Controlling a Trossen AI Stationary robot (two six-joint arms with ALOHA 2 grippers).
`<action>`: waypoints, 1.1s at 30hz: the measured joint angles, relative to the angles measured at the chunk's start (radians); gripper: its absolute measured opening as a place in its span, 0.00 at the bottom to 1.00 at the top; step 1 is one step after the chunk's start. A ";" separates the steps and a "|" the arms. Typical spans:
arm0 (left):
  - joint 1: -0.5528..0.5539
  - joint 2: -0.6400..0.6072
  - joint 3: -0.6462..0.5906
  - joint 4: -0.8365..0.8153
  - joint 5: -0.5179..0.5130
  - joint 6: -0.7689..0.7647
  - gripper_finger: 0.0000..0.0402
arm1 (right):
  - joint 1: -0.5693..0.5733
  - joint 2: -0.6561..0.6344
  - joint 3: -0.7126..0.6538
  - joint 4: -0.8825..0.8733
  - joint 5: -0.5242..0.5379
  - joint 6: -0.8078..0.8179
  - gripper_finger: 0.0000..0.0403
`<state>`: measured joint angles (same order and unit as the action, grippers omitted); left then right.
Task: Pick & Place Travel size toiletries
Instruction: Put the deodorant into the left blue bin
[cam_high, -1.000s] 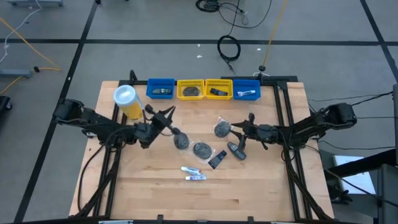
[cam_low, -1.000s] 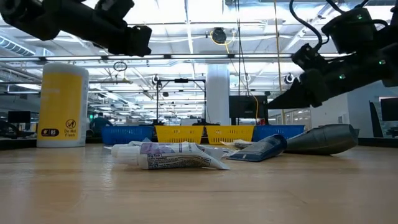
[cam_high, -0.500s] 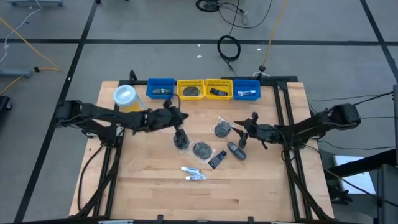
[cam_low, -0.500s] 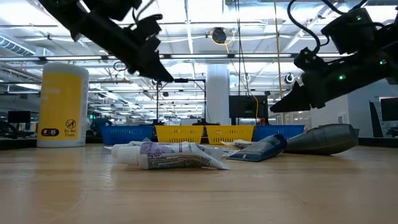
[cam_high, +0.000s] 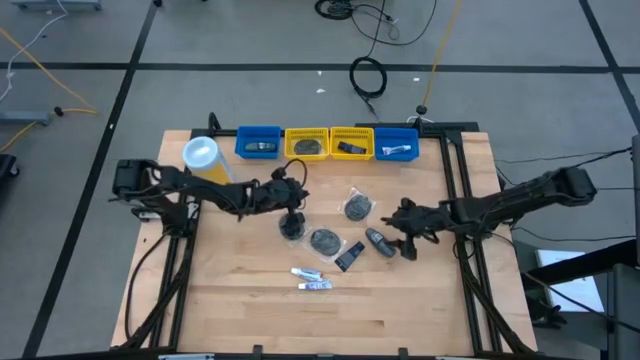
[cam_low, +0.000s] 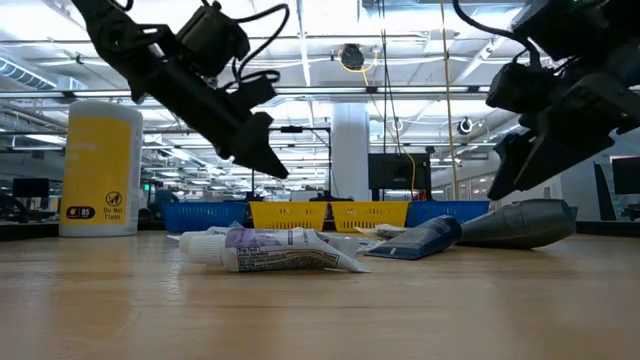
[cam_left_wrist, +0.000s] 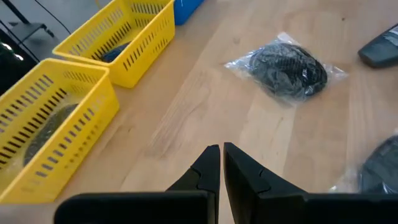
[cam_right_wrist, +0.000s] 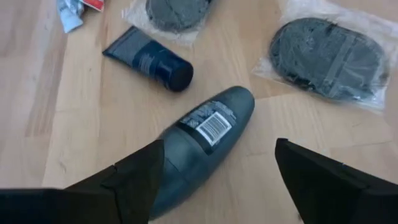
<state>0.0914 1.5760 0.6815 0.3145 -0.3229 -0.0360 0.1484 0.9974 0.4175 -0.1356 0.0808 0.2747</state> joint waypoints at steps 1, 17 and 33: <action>0.000 0.014 0.000 0.017 0.000 0.000 0.06 | 0.012 0.004 0.004 -0.001 0.017 0.009 0.75; 0.000 0.086 0.000 0.088 0.004 -0.006 0.06 | 0.109 0.173 0.006 0.168 0.099 0.111 0.70; -0.002 0.086 0.000 0.086 0.009 -0.034 0.06 | 0.146 0.282 0.006 0.142 0.056 0.305 0.73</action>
<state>0.0895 1.6623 0.6819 0.4006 -0.3138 -0.0701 0.2940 1.2790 0.4232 0.0068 0.1365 0.5796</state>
